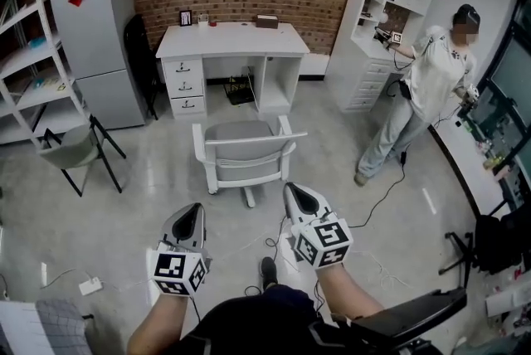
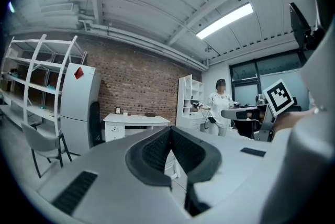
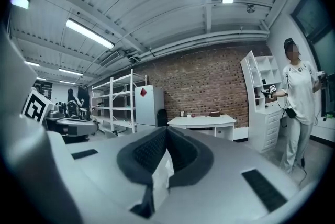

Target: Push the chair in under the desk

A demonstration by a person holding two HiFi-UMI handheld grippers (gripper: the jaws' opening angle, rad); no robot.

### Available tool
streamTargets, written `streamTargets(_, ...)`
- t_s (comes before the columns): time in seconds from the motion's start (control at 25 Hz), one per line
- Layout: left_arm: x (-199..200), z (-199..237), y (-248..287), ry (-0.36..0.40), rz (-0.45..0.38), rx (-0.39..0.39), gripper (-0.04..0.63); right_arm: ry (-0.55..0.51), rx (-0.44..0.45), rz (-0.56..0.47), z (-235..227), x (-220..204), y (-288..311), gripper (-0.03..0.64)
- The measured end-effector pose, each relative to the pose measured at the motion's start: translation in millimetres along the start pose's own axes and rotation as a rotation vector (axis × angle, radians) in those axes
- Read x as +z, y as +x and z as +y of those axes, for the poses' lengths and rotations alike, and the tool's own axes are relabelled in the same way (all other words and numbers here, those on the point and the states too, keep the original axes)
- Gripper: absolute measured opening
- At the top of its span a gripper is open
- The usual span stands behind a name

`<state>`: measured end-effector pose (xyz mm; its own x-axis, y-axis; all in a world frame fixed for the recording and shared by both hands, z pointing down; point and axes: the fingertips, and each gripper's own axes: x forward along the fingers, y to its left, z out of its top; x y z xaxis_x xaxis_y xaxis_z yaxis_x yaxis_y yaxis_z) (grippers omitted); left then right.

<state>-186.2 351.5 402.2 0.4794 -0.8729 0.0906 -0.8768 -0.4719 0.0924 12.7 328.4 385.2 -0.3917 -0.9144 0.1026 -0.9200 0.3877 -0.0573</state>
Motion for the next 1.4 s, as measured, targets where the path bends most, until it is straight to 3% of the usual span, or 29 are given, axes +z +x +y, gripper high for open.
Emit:
streamTargets(0.64, 6, -15, 120, 0.059, 0.076, -0.008, 0.008, 0.056, 0.024, 0.020, -104, -4, 70, 0.007)
streamTargets(1.4, -8, -39, 232, 0.093, 0.142, 0.011, 0.009, 0.007, 0.129, 0.046, -196, -11, 126, 0.009)
